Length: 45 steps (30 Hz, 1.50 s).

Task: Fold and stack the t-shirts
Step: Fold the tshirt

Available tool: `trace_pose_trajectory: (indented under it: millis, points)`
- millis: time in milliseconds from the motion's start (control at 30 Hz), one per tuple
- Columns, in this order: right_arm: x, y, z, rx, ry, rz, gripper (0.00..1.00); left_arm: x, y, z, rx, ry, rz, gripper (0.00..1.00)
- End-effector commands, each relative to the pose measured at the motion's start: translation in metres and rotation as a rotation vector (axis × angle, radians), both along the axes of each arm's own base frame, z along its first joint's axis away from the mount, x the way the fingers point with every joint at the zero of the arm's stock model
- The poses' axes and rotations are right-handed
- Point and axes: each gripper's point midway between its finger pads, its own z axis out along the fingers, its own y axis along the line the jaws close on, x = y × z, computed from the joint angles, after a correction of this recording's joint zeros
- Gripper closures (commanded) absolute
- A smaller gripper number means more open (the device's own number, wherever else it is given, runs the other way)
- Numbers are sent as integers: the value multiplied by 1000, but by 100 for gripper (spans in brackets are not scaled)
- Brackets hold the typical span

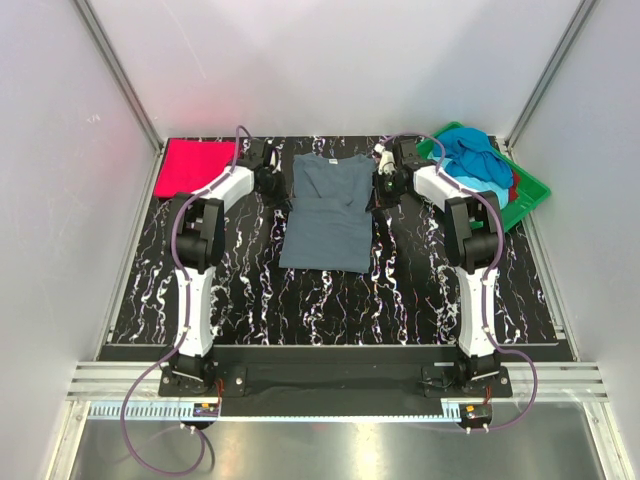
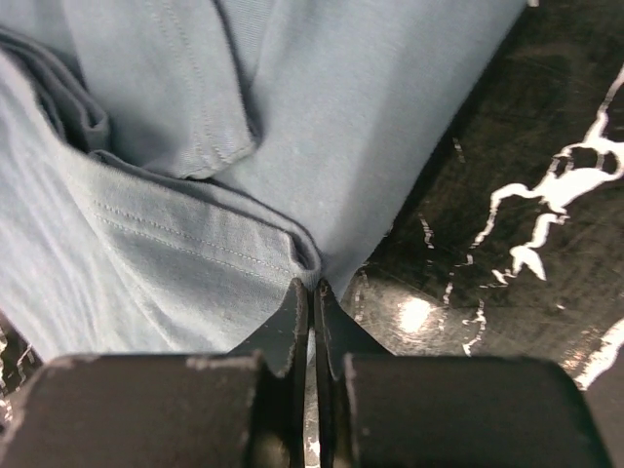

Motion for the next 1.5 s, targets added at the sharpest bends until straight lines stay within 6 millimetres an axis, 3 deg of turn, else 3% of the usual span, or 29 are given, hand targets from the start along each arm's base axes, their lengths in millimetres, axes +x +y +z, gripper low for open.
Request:
trace_pose_trajectory:
  millis: [0,167,433,733,833,933,1000,1033,1067,1100,1133,1167,1233,1333,1400,1467]
  points:
    - [19,-4,23,-30,-100,-34,100,7,8,-3,16,-14,38,100]
    - [27,-8,40,-22,-179,-74,100,8,12,-5,28,-13,56,100]
    - [34,-14,44,-27,-258,-141,100,8,11,-6,25,-8,60,100]
    - [43,-9,56,19,-319,-150,100,10,14,-11,35,-2,73,100]
    - [47,-11,59,11,-336,-160,97,11,15,-10,33,-3,75,100]
    - [51,-11,56,7,-334,-167,86,11,13,-7,23,-4,77,100]
    - [53,-10,59,11,-339,-171,84,12,16,5,18,-17,99,93]
    - [54,-11,62,7,-344,-180,84,9,19,7,21,-11,112,83]
    - [57,-12,70,9,-357,-193,83,9,22,12,29,-16,135,78]
    - [57,-14,76,7,-365,-205,83,9,24,27,23,-41,145,70]
    - [58,-16,91,9,-392,-221,72,5,25,32,23,-42,145,62]
    - [56,-17,97,15,-391,-231,60,5,28,38,30,-52,149,52]
    - [45,-18,111,19,-372,-235,47,-1,30,60,33,-82,135,48]
    - [20,-14,128,63,-311,-230,46,-12,27,89,11,-108,103,47]
    - [1,-12,124,79,-249,-222,45,-27,23,105,-9,-118,86,47]
    - [-28,-18,118,72,-136,-263,46,-50,13,108,-16,-106,39,46]
